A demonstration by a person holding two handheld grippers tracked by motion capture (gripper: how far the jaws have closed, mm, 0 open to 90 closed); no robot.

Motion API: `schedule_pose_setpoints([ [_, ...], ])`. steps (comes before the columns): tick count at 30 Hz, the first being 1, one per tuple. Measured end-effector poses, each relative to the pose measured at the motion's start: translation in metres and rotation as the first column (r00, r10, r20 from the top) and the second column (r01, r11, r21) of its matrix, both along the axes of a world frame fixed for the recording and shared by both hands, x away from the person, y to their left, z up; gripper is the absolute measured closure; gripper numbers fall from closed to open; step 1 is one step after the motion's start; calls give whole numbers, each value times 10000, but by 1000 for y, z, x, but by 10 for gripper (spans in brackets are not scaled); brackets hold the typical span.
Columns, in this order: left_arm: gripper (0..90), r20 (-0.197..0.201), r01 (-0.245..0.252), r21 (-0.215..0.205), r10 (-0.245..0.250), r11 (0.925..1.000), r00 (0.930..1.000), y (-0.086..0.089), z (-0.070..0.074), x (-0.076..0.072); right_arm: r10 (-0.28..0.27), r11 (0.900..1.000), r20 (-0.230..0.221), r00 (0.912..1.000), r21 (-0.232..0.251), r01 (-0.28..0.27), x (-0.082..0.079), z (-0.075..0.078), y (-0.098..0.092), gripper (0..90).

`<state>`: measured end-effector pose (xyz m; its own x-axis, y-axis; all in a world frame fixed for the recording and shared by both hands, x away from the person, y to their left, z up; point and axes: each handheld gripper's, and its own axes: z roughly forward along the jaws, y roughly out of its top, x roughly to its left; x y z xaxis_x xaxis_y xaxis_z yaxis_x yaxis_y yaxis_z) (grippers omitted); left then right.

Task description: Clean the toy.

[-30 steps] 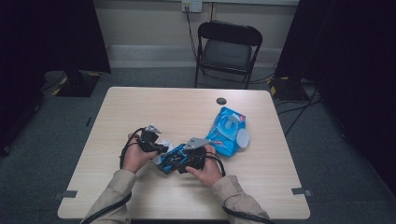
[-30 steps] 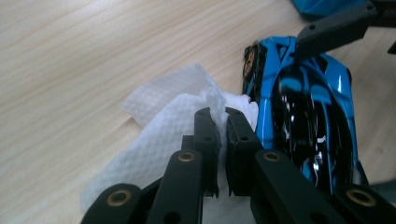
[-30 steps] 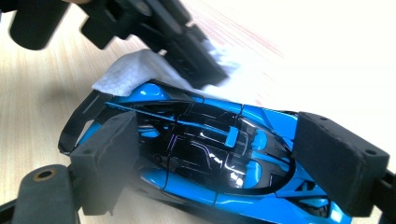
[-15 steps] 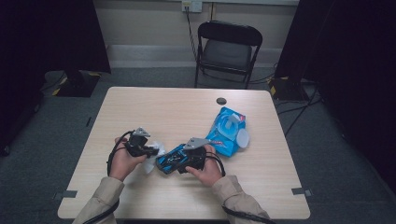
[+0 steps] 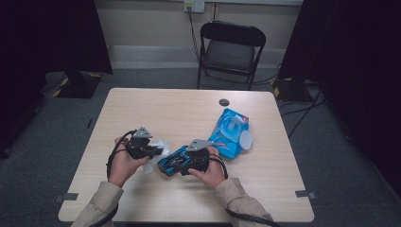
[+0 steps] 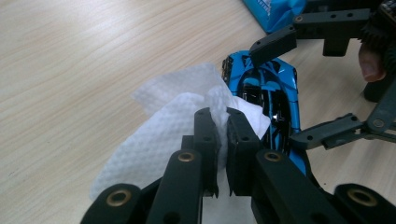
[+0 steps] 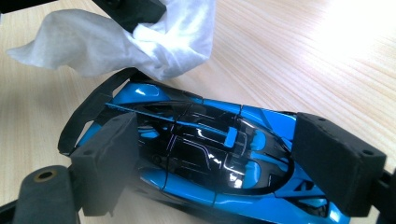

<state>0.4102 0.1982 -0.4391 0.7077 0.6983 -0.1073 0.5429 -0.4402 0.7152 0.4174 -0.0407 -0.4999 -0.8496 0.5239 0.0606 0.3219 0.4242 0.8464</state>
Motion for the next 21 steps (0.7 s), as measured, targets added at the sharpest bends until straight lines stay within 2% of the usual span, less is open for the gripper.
schedule_pose_setpoints([
  [6, 845, 134, 206, 78, -207, 9998, 9997, -6, 7, -2, 337, 9992, -189, 9993, -229, -341, 0, 9, -6, 158],
  [8, 845, 187, 286, 135, -289, 9995, 9994, -8, 8, -2, 489, 9984, -91, 9988, -275, -491, -1, 14, -12, 158],
  [12, 845, 415, 626, -58, -623, 9980, 9972, -21, 18, -5, 783, 9942, -41, 9969, -731, -784, -2, 24, -30, 161],
  [15, 845, 535, 941, -151, -932, 9954, 9942, -34, 23, -6, 764, 9934, 76, 9970, -860, -755, -3, 29, -44, 174],
  [17, 845, 625, 1121, -190, -1107, 9935, 9919, -43, 26, -7, 773, 9936, -32, 9970, -821, -773, -5, 32, -54, 182],
  [21, 845, 727, 1549, -408, -1517, 9871, 9858, -64, 30, -9, 677, 9919, -6, 9977, -1072, -674, -9, 34, -73, 199],
])
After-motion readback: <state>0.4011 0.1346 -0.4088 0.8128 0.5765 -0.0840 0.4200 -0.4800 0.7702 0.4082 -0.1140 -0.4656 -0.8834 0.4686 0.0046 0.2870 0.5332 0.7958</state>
